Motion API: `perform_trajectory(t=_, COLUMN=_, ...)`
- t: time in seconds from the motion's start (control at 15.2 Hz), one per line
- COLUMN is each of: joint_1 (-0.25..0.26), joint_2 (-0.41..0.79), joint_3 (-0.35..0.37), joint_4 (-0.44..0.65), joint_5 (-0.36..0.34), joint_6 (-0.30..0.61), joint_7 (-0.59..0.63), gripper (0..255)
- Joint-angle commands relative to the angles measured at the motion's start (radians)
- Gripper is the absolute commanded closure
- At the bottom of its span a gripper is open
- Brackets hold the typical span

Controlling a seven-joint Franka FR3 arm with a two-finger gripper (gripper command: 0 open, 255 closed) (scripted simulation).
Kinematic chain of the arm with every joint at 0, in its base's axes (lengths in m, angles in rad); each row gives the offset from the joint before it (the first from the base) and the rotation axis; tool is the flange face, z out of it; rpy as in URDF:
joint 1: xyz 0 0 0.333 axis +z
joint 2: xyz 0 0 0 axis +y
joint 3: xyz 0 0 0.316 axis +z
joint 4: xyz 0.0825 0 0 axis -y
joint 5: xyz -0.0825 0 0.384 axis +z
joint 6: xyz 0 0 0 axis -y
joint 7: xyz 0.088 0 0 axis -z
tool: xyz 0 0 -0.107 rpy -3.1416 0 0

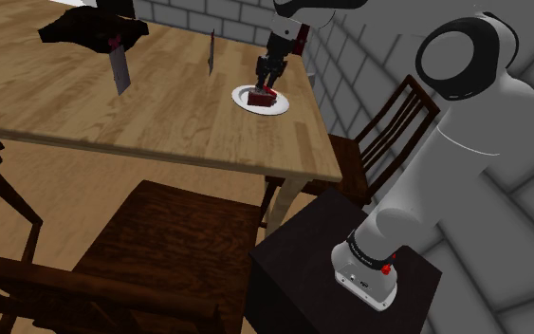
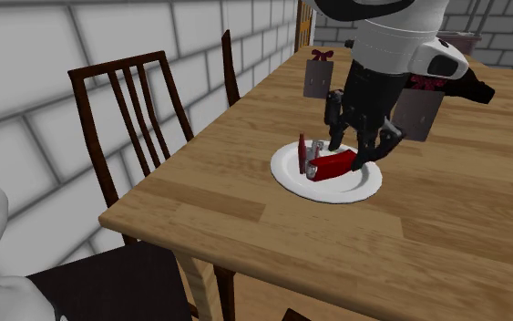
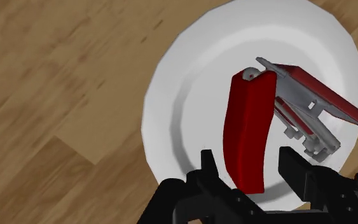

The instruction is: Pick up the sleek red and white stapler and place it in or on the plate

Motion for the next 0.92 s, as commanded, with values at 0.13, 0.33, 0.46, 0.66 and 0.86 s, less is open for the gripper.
perform_trajectory(t=0.13, joint_1=0.000, joint_2=0.000, joint_3=0.000, joint_4=0.000, joint_5=0.000, joint_6=0.000, joint_7=0.000, gripper=0)
perform_trajectory(t=0.33, joint_1=-0.003, joint_2=-0.001, joint_3=-0.002, joint_4=0.032, joint_5=-0.002, joint_6=-0.033, joint_7=0.001, gripper=0)
perform_trajectory(t=0.46, joint_1=-0.009, joint_2=0.001, joint_3=-0.008, joint_4=0.100, joint_5=-0.004, joint_6=-0.100, joint_7=0.004, gripper=0)
perform_trajectory(t=0.66, joint_1=-0.011, joint_2=0.003, joint_3=-0.010, joint_4=0.129, joint_5=-0.004, joint_6=-0.127, joint_7=0.004, gripper=0)
perform_trajectory(t=0.86, joint_1=-0.011, joint_2=0.003, joint_3=-0.010, joint_4=0.129, joint_5=-0.004, joint_6=-0.127, joint_7=0.004, gripper=0)
